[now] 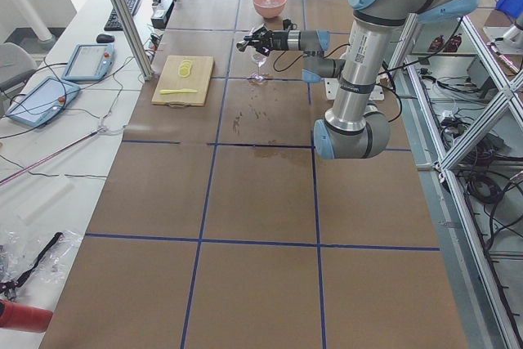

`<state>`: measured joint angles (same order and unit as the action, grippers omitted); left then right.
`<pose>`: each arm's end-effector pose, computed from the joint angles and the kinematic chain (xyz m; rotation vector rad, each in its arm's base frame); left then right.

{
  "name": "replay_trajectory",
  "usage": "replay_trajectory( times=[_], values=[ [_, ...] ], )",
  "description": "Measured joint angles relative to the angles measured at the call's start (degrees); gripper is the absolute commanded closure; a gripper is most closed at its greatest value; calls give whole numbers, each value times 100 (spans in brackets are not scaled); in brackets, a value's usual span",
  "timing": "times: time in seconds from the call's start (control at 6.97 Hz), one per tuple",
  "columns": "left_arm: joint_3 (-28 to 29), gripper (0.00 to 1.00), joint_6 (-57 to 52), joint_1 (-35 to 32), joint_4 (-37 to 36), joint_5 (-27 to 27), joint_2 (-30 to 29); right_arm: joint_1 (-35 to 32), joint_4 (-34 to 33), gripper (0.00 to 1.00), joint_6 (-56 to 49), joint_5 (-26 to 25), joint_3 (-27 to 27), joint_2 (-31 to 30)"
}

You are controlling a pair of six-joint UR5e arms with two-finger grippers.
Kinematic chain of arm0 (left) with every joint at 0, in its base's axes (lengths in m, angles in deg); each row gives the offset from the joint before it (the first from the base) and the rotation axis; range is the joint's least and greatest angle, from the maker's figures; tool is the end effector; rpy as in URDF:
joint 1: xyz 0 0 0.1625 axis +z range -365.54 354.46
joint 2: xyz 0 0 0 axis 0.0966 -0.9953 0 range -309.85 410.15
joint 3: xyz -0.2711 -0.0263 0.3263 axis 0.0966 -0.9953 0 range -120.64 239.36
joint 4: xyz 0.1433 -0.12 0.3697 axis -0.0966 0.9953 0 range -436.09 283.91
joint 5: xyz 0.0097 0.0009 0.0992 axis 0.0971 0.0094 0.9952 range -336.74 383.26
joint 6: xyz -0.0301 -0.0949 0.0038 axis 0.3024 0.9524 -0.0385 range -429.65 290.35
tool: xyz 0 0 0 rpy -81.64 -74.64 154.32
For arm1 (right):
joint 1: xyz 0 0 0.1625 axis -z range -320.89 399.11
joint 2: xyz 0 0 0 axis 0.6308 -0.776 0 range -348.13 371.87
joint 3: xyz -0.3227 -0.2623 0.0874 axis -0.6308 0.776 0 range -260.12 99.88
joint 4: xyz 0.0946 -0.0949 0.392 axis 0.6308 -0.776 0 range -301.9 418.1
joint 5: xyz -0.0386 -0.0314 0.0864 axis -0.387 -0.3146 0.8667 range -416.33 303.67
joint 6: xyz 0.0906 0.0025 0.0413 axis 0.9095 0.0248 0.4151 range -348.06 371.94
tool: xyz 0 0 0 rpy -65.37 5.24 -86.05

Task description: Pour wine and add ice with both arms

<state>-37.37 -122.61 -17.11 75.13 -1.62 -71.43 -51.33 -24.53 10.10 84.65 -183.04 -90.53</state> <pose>0.4990 -0.3305 0.1762 1.6335 -0.4575 0.7587 0.0590 -0.4079 0.6223 0.1462 -0.8856 -0.0841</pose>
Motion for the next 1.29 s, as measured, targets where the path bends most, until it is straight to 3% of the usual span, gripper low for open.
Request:
replay_trajectory(
  times=[0.72, 1.0, 1.29],
  values=[
    [-176, 100, 1071, -154, 672, -457, 255, 0, 0, 0, -1, 0, 0, 24],
    [-536, 100, 1446, -181, 976, -799, 825, 0, 0, 0, -1, 0, 5, 27],
    [-646, 100, 2516, -294, 1537, -1510, 1592, 0, 0, 0, -1, 0, 6, 33]
  ],
)
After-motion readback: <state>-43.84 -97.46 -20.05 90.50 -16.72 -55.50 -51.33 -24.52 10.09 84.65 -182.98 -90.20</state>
